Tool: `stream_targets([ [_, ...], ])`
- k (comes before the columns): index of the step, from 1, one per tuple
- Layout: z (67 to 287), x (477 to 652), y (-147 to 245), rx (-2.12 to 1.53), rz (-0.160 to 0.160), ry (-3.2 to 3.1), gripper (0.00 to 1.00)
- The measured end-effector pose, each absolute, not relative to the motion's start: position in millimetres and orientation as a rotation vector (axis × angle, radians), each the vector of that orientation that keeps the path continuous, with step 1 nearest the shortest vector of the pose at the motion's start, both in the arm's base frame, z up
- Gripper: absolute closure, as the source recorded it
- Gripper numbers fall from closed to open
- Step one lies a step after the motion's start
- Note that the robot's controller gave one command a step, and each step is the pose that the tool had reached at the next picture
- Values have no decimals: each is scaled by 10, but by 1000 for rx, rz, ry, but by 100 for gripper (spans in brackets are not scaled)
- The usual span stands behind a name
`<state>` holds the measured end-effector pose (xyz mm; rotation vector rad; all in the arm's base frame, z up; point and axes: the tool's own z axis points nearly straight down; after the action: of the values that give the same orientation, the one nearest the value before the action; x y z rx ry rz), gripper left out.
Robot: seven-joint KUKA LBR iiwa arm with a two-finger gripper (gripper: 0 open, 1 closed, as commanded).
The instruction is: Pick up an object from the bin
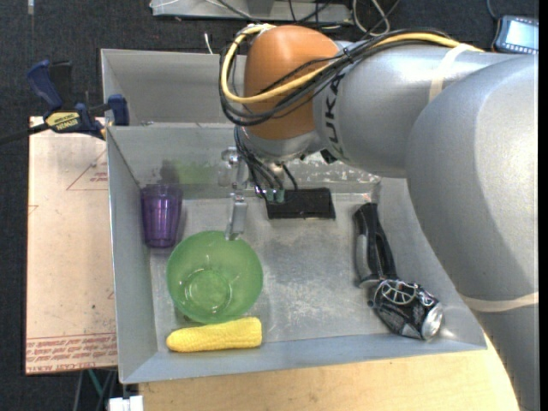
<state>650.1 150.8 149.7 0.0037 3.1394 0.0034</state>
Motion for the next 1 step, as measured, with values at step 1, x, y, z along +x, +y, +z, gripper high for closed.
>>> stream_targets([
  [1,1495,6501,1510,3,3,3140,0],
])
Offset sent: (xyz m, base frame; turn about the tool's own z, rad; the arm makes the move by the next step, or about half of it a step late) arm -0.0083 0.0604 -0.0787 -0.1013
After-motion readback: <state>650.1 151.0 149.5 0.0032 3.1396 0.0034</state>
